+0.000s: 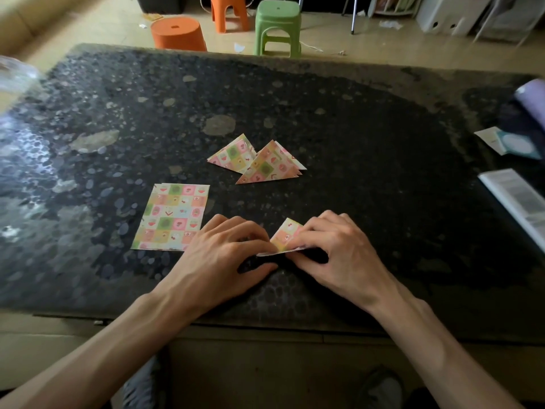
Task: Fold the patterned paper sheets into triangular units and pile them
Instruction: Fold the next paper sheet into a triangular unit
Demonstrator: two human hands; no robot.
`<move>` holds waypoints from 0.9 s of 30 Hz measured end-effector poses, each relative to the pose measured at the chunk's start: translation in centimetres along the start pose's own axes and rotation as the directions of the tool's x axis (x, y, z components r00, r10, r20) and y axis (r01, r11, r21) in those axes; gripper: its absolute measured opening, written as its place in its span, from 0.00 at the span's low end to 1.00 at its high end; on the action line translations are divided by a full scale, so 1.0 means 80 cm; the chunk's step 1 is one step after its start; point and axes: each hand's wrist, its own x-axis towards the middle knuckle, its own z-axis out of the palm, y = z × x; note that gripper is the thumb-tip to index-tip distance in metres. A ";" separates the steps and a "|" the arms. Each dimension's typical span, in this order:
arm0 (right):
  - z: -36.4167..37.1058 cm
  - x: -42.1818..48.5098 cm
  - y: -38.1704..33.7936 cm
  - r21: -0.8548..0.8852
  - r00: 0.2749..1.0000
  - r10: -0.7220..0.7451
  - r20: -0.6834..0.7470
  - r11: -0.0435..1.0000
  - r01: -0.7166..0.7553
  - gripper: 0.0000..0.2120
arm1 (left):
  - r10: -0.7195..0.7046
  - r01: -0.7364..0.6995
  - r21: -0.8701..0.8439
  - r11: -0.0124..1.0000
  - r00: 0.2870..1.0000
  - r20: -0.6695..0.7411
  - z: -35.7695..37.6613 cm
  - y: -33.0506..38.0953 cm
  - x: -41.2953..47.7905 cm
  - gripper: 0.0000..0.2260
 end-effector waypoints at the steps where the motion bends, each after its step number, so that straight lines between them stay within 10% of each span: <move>1: 0.001 0.000 -0.002 0.024 1.000 0.006 0.020 1.000 -0.006 0.08 | -0.002 0.002 0.007 1.000 1.000 -0.008 0.000 -0.001 0.000 0.11; 12: 0.000 0.004 0.005 0.253 0.963 0.246 0.107 0.930 -0.266 0.08 | -0.300 0.317 -0.198 0.928 0.947 0.112 -0.005 -0.008 0.010 0.14; 27: 0.014 0.011 -0.013 0.153 0.896 0.437 -0.076 0.893 -0.422 0.04 | -0.315 0.322 -0.056 0.945 0.944 0.101 -0.002 0.000 0.015 0.15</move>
